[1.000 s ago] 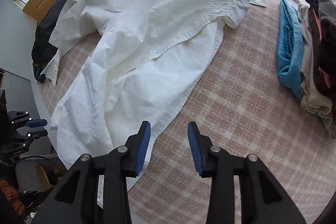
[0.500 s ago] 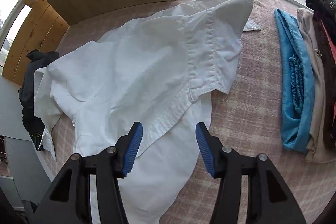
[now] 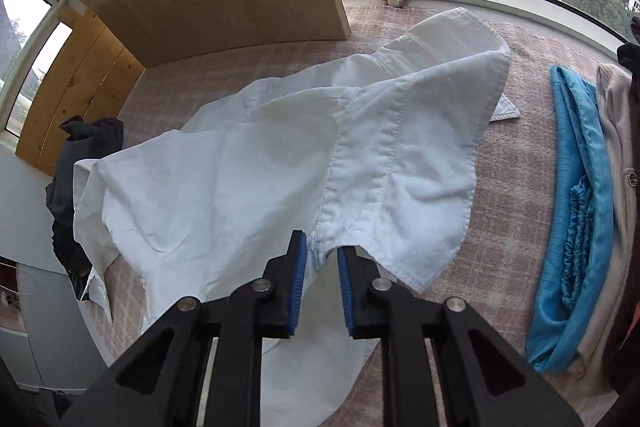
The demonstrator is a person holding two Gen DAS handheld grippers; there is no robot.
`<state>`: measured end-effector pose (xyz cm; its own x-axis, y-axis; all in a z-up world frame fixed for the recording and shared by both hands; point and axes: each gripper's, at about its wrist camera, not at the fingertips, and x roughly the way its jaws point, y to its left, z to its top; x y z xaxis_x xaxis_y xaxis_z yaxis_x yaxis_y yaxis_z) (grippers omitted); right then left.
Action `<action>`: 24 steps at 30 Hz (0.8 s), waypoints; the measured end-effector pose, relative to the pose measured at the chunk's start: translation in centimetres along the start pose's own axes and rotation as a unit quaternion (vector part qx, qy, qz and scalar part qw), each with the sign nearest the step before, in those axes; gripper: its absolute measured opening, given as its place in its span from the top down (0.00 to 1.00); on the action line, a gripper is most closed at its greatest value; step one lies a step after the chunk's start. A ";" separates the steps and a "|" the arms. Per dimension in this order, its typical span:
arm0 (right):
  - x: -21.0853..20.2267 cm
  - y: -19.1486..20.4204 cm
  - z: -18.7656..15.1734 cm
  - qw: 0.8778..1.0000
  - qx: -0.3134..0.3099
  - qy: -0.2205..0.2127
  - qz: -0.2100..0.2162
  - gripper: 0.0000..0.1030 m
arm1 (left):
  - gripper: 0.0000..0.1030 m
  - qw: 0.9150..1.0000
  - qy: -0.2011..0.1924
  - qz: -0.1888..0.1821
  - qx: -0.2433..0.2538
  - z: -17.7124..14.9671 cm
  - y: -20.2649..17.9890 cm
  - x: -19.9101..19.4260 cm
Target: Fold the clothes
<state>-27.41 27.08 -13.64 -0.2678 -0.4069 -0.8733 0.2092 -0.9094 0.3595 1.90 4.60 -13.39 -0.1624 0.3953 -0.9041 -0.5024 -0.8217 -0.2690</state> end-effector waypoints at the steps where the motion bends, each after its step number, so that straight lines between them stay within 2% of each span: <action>1: -0.2 0.1 0.1 1.000 -0.005 0.002 0.004 0.92 | 1.00 1.000 -0.003 0.002 0.001 0.1 0.0 -0.2; 6: -2.2 1.2 1.9 0.999 -0.034 -0.021 -0.007 0.94 | 1.00 1.000 -0.023 0.011 -0.002 0.5 0.5 -2.3; 15: -5.1 3.9 10.5 0.990 -0.082 -0.080 -0.077 0.95 | 1.00 0.992 -0.075 0.077 -0.061 1.3 8.0 -8.3; 17: -4.3 4.4 12.5 0.987 -0.089 -0.088 -0.097 0.95 | 1.00 0.990 -0.072 0.093 -0.079 1.4 10.2 -7.7; 22: 2.0 4.1 14.0 0.981 -0.115 -0.038 -0.154 0.95 | 0.99 0.983 -0.038 0.109 -0.142 0.3 15.3 -4.6; 24: 2.8 3.6 13.3 0.984 -0.105 -0.027 -0.140 0.95 | 0.98 0.980 -0.032 0.118 -0.159 -0.1 16.1 -4.3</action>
<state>-39.95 21.50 -10.43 -0.3904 -0.1528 -0.9079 0.3092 -0.9506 0.0271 -5.46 -10.39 -13.85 -0.2997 0.1952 -0.9339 -0.1569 -0.9756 -0.1535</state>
